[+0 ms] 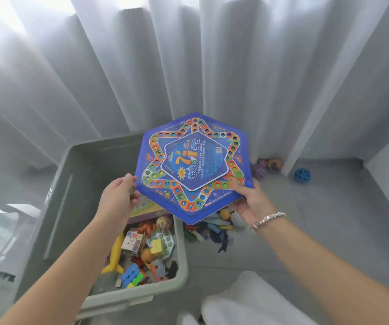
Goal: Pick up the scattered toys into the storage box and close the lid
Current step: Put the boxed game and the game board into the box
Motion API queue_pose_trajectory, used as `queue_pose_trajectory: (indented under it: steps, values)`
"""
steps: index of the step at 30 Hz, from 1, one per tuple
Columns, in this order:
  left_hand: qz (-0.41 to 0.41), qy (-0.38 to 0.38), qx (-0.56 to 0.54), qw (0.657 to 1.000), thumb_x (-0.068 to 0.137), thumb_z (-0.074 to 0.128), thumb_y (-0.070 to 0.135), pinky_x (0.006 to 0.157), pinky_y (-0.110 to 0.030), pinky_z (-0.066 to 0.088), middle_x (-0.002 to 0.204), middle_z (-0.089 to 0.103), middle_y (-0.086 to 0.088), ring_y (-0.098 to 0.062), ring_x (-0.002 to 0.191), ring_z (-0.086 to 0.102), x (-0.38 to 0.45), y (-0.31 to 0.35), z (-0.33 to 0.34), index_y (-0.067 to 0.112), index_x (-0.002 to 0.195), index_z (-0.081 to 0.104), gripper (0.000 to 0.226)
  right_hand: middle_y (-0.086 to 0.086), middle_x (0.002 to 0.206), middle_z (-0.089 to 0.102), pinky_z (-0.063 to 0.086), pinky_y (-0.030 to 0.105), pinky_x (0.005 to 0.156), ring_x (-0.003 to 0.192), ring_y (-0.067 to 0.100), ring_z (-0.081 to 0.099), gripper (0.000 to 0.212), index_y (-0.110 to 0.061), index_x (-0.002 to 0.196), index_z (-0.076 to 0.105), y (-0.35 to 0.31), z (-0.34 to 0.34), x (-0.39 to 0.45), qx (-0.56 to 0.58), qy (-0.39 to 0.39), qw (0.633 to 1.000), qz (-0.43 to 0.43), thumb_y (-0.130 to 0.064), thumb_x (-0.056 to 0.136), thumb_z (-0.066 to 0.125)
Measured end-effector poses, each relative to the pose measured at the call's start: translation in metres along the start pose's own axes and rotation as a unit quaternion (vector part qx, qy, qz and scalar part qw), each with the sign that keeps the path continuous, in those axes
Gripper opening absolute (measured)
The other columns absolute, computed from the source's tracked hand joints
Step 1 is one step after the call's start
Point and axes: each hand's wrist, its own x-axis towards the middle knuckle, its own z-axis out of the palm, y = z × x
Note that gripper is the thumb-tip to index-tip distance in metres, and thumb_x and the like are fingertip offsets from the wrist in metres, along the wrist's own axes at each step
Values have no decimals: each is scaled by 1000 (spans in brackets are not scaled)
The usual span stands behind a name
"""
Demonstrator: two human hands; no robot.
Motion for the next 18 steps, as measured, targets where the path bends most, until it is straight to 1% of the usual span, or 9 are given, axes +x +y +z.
queue_pose_trajectory:
  steps: [3, 5, 6, 9, 10, 11, 13, 16, 18]
  values:
    - [-27, 31, 19, 999, 97, 47, 37, 45, -19, 26, 58, 33, 3, -7, 40, 30, 11, -9, -36, 11, 77, 47, 33, 3, 88, 65, 58, 33, 50, 61, 15, 67, 23, -17, 92, 46, 19, 37, 6, -66, -12, 998, 10, 1, 86, 59]
    - [-45, 33, 52, 997, 94, 50, 41, 48, -24, 19, 43, 35, 7, -7, 32, 27, 19, -21, -58, 8, 74, 47, 38, 3, 88, 64, 58, 33, 51, 63, 16, 66, 24, -19, 90, 45, 35, 53, 13, -102, -26, 994, 19, -1, 85, 61]
    - [-61, 36, 70, 995, 92, 53, 43, 47, -25, 21, 39, 37, 8, -7, 32, 26, 24, -27, -68, 6, 77, 50, 39, 3, 89, 63, 58, 36, 55, 67, 18, 65, 24, -19, 91, 45, 43, 59, 17, -123, -29, 992, 27, -2, 85, 61]
    - [-149, 47, 74, 985, 86, 63, 43, 48, -30, 43, 44, 49, 3, -10, 42, 27, 41, -47, -99, 4, 82, 55, 40, 5, 94, 63, 57, 38, 62, 74, 22, 64, 23, -18, 94, 45, 65, 76, 27, -185, -42, 981, 50, -5, 86, 62]
    - [-184, 42, 59, 980, 85, 64, 42, 43, -24, 40, 43, 51, 3, -9, 42, 26, 47, -55, -109, 5, 80, 55, 38, 7, 97, 63, 58, 37, 60, 75, 22, 64, 24, -17, 97, 44, 71, 82, 29, -205, -51, 976, 59, -7, 86, 63]
    - [-218, 36, 46, 974, 84, 66, 39, 36, -18, 30, 40, 51, 3, -7, 39, 25, 50, -62, -117, 6, 76, 54, 36, 9, 101, 63, 59, 36, 58, 75, 23, 65, 26, -15, 102, 44, 78, 88, 34, -223, -57, 971, 65, -8, 86, 63]
    - [-268, 30, 21, 963, 85, 67, 30, 29, -12, 16, 36, 49, 3, -4, 29, 21, 57, -77, -131, 7, 72, 52, 30, 11, 107, 62, 59, 35, 60, 76, 23, 64, 30, -13, 107, 42, 91, 102, 43, -269, -53, 959, 71, -10, 86, 63]
    - [-302, 48, -44, 951, 88, 63, 19, 24, -12, 13, 33, 48, 4, -3, 20, 21, 65, -94, -141, 8, 71, 47, 26, 14, 118, 59, 54, 39, 79, 87, 25, 61, 35, -12, 117, 39, 107, 125, 56, -410, -38, 911, 23, -18, 90, 59]
    - [-310, 68, -95, 944, 91, 59, 18, 24, -11, 12, 33, 51, 2, -3, 17, 24, 69, -103, -141, 8, 71, 45, 26, 15, 126, 54, 50, 36, 83, 99, 27, 58, 54, -9, 137, 25, 116, 137, 64, -489, -26, 872, 11, -17, 93, 53]
